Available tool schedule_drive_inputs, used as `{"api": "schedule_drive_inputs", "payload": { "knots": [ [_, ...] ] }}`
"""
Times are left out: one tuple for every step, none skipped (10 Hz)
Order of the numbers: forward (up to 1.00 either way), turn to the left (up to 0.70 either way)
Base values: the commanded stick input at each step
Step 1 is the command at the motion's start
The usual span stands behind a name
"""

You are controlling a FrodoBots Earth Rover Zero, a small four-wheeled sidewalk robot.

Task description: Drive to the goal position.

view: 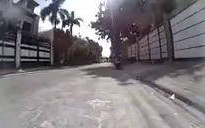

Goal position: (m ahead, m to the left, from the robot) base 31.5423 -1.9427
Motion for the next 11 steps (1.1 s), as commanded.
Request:
{"api": "schedule_drive_inputs", "payload": {
  "knots": [
    [1.00, 0.00],
    [1.00, 0.00],
    [1.00, 0.00],
    [1.00, 0.00],
    [1.00, 0.00],
    [1.00, 0.00],
    [1.00, 0.00],
    [1.00, 0.00],
    [1.00, 0.00],
    [1.00, 0.00],
    [1.00, 0.00]
  ]
}}
